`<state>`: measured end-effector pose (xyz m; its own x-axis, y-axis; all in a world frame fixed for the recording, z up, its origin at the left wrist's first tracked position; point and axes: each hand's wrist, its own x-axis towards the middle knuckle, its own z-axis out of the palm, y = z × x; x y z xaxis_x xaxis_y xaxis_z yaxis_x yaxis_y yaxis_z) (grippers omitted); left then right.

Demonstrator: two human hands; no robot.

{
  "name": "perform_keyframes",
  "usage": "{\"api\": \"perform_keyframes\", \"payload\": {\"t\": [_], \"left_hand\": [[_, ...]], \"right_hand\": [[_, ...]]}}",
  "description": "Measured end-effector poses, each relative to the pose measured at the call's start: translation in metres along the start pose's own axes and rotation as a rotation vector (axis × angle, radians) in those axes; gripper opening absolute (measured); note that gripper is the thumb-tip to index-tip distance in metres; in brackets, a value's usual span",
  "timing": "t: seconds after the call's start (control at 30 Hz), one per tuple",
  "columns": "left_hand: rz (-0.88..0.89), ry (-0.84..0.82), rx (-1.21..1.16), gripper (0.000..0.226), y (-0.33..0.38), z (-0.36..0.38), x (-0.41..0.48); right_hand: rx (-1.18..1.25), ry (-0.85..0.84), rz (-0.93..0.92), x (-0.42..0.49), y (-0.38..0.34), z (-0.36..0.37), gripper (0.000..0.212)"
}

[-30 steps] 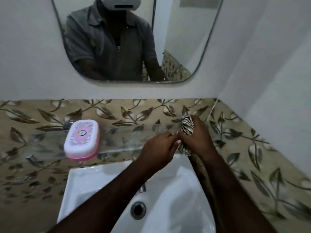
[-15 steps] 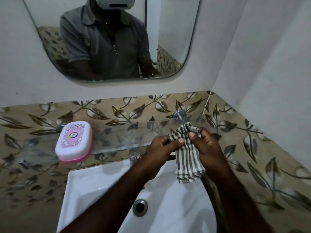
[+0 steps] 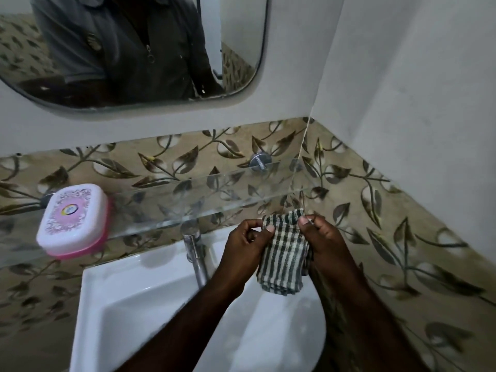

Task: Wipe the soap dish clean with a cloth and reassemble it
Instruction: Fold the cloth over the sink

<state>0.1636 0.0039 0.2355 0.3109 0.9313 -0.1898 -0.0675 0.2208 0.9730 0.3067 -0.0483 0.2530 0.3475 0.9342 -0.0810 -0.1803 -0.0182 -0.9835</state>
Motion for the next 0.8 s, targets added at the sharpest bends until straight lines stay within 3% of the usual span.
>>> {"api": "perform_keyframes", "payload": {"t": [0.1, 0.17, 0.3, 0.37, 0.5, 0.57, 0.7, 0.8], "left_hand": [[0.288, 0.2, 0.289, 0.024, -0.009, 0.006, -0.004], [0.341, 0.151, 0.343, 0.028, -0.013, 0.01, -0.008], [0.183, -0.125, 0.383, 0.059, -0.029, 0.012, -0.012], [0.174, -0.199, 0.352, 0.058, -0.031, 0.012, -0.014], [0.185, -0.104, 0.344, 0.023, -0.029, 0.006, -0.012], [0.105, -0.103, 0.223, 0.019, -0.027, 0.003, -0.009], [-0.176, -0.106, -0.04, 0.029, -0.018, -0.005, -0.005], [-0.28, -0.14, -0.153, 0.038, -0.02, -0.015, -0.002]], "right_hand": [[-0.016, 0.025, 0.012, -0.001, 0.009, -0.007, 0.022], [-0.042, 0.025, 0.024, 0.0, 0.013, -0.01, 0.014], [-0.097, -0.035, 0.045, -0.003, 0.014, -0.01, 0.012], [-0.077, -0.059, 0.056, -0.005, 0.015, -0.011, 0.017], [-0.162, -0.093, 0.057, -0.005, 0.025, -0.012, 0.028], [-0.281, -0.154, 0.063, -0.009, 0.029, -0.009, 0.039], [-0.225, -0.396, 0.102, -0.019, 0.038, -0.006, 0.066], [-0.33, -0.341, 0.062, -0.021, 0.045, -0.007, 0.059]]}}
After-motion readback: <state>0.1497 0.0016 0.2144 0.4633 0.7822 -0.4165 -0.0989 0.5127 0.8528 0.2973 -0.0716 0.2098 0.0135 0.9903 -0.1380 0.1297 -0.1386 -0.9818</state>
